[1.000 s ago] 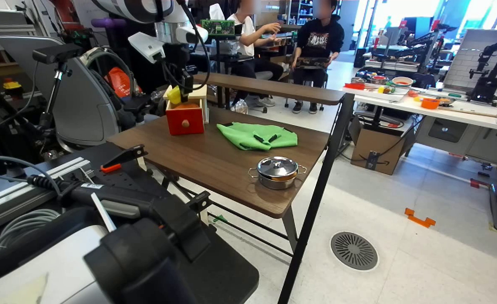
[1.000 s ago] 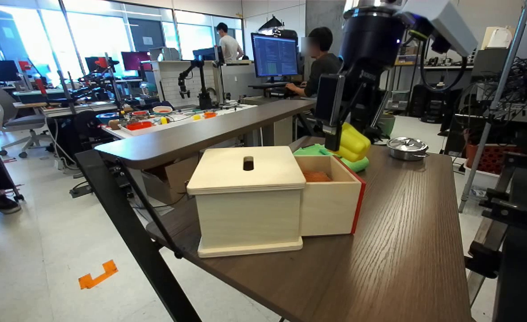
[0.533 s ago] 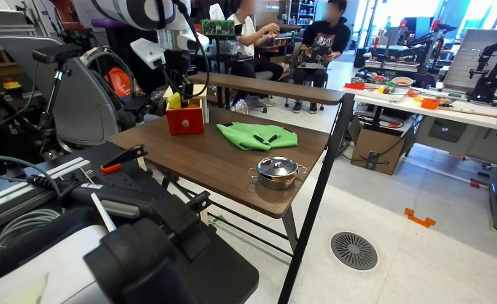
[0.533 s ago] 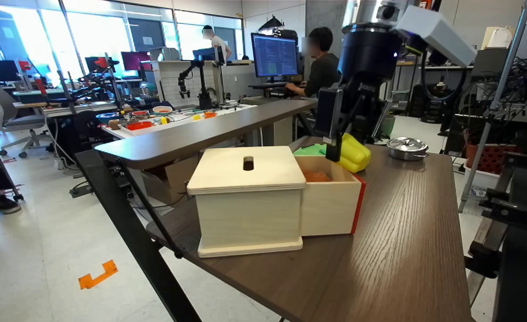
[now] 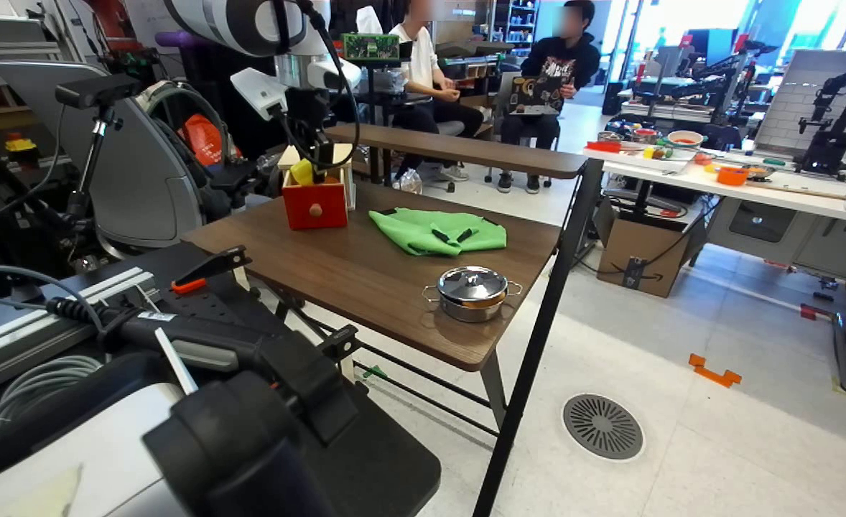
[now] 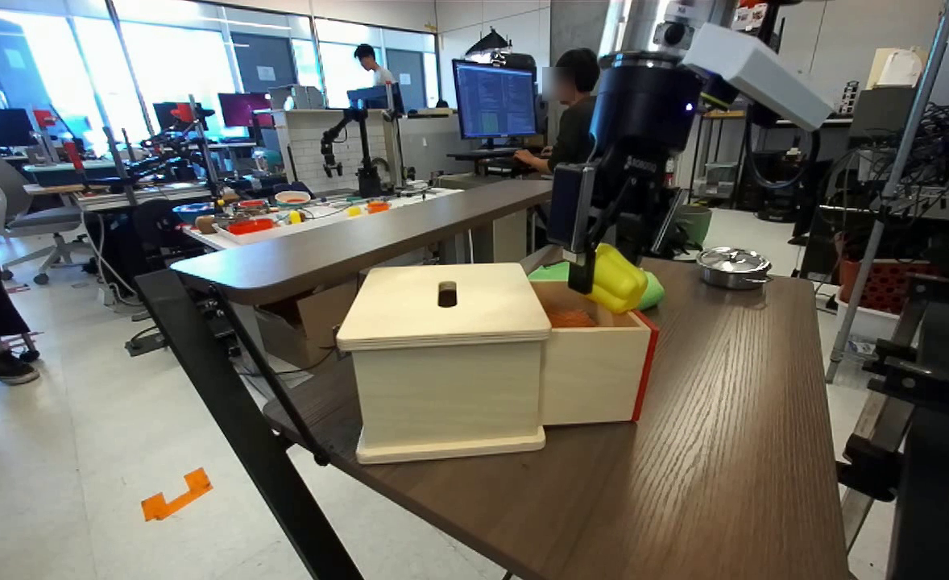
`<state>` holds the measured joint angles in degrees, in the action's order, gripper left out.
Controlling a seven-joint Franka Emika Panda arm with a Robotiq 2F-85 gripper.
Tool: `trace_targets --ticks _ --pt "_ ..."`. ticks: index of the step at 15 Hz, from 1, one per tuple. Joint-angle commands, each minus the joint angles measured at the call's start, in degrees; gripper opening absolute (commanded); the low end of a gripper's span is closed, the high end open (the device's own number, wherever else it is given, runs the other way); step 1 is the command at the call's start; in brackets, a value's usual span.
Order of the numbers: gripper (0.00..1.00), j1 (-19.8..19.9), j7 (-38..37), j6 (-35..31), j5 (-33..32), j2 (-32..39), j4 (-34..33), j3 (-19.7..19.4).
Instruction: Put the yellow pepper inside the chest drawer
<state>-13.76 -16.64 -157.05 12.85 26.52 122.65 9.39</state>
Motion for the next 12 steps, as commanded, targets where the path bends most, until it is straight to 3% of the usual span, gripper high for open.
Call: trace_targets --ticks 1,4,5,6,9,12 --pt "0.27 -0.32 -0.70 0.03 0.07 1.74 -2.30 -0.04" --pt "0.27 0.02 -0.44 0.66 0.43 2.71 -3.29 0.19" --pt "0.77 0.07 -0.44 0.62 0.54 2.90 -3.47 0.23" --pt "0.79 0.06 -0.50 0.39 0.57 2.99 -3.53 0.18" --pt "0.98 0.25 -0.46 0.59 0.82 3.09 -3.95 0.43" --pt "1.00 0.47 -0.28 0.58 0.93 2.36 -3.71 0.58"
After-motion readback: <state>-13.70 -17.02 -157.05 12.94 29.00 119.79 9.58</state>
